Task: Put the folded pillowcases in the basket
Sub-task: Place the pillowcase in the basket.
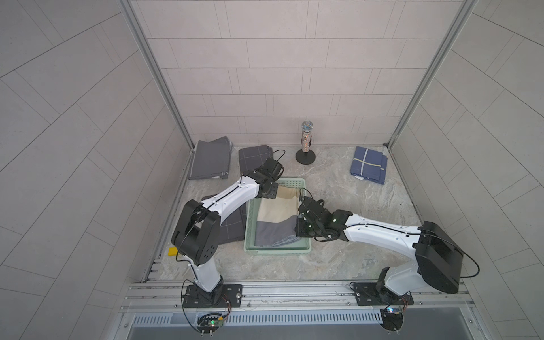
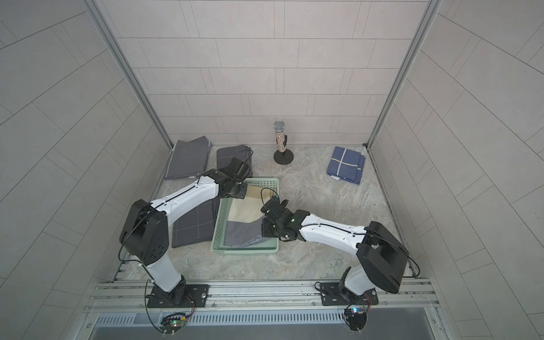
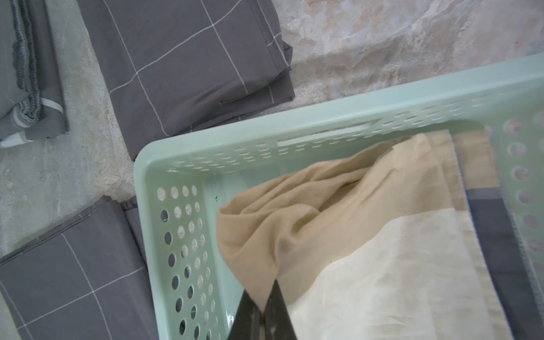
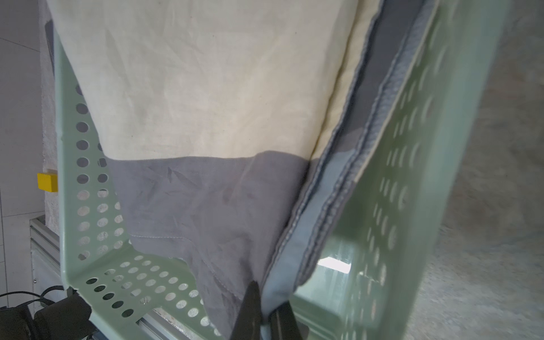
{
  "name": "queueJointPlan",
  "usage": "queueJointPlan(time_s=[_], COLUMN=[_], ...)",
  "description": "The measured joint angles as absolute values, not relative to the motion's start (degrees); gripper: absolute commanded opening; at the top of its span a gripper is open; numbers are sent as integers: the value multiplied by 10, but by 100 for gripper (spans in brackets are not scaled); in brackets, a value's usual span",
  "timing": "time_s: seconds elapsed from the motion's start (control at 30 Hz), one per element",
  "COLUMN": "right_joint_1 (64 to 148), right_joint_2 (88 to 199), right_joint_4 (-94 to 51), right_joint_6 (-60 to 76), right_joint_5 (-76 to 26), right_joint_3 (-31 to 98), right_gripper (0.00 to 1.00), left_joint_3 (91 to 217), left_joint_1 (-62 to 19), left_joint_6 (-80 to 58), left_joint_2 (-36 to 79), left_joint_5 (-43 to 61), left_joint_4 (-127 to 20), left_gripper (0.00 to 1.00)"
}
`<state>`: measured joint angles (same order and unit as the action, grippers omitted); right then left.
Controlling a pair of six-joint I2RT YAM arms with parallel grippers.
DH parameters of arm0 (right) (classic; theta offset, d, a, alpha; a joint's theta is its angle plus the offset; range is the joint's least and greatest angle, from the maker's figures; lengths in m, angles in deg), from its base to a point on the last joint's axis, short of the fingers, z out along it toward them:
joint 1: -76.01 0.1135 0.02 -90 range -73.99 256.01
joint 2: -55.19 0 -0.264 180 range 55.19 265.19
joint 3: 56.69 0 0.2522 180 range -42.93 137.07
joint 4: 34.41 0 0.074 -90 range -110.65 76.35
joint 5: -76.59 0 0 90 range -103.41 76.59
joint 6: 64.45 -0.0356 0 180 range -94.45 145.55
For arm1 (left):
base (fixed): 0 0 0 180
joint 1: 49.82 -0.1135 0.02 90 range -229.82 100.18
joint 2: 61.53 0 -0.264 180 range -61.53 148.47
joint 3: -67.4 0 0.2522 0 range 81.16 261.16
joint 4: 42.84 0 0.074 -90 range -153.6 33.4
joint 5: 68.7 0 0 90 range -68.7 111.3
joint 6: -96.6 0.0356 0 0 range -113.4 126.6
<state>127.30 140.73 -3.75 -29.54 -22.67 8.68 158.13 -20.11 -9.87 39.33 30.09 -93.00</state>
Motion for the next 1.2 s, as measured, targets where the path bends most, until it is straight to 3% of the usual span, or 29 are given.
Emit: queueJointPlan(time_s=[0.23,0.27,0.33,0.37,0.5,0.63,0.87,0.97,1.03,1.17,1.2], right_joint_1=[1275,1275,1275,1275,1286,1308,1326,1304,1254,1063,1016], right_joint_2=[1419,1419,1419,1419,1415,1380,1251,1203,1176,1154,1159], right_joint_4=[-46,-46,-47,-47,-48,-7,92,124,136,154,155], right_joint_6=[-303,-304,-307,-308,-311,-307,-297,-280,-265,-211,-199], right_joint_5=[-221,-221,-222,-223,-222,-196,-106,-71,-67,-87,-98], right_joint_3=[73,72,72,72,73,76,100,96,83,57,57], right_gripper=[2,7,23,28,52,54,55,51,43,3,0], left_joint_3=[1542,1538,1534,1535,1537,1537,1538,1513,1472,1357,1331], left_joint_1=[-223,-225,-228,-229,-229,-229,-229,-229,-229,-228,-227], left_joint_6=[-100,-101,-100,-100,-94,-93,-101,-120,-137,-188,-201], left_joint_2=[409,410,412,412,411,391,275,200,143,39,22], left_joint_5=[297,297,298,296,264,225,191,183,175,156,152], left_joint_4=[-908,-906,-906,-905,-901,-895,-901,-891,-880,-859,-855], left_gripper=[0,5,29,36,57,65,65,64,62,55,51])
